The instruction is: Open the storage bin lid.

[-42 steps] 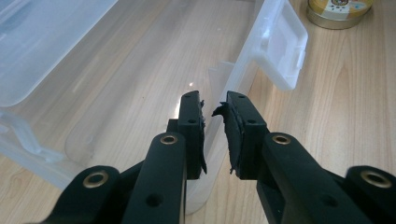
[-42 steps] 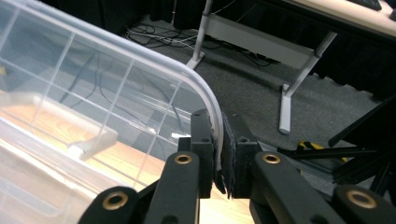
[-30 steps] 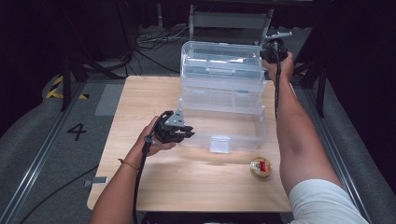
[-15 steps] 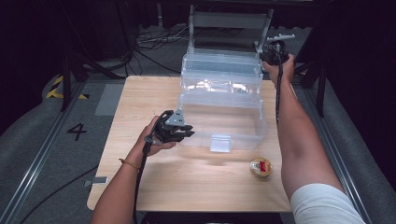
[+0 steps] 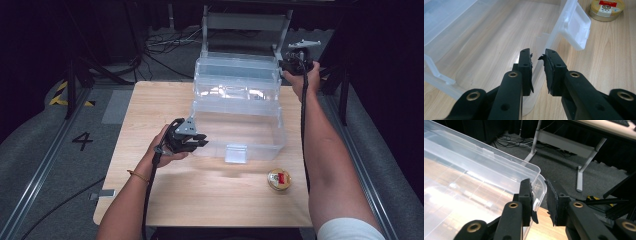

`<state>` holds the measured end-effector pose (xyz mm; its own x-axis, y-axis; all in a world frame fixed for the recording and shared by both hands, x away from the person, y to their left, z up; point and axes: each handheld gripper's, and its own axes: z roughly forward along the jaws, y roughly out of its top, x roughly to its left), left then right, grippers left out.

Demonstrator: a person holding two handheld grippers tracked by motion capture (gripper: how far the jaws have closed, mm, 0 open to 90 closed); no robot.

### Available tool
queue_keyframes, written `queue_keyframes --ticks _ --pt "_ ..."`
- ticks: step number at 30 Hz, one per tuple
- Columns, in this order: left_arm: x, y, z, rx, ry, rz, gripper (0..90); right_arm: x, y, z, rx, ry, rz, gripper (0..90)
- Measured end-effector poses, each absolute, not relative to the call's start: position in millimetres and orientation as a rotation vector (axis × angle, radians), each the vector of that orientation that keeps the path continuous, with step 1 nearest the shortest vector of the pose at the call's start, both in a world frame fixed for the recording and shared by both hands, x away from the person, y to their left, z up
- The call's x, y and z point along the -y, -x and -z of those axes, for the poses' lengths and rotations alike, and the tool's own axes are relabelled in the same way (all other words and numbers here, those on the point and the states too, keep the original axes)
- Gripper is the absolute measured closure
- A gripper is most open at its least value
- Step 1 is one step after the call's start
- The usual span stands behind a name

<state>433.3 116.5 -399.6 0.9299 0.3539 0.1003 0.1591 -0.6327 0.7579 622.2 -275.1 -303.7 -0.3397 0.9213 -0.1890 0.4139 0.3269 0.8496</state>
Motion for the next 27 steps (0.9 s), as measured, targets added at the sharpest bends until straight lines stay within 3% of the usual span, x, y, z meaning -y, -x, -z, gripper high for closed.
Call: queue_keyframes --ticks 11,27 --pt "-116 -432 399 -0.356 -2.267 -0.319 76.6 288 -563 295 -1.938 -1.122 -0.958 72.7" --pt "-114 -430 399 -0.380 -2.267 -0.337 75.9 303 -493 311 -2.054 -1.042 -0.928 67.8"
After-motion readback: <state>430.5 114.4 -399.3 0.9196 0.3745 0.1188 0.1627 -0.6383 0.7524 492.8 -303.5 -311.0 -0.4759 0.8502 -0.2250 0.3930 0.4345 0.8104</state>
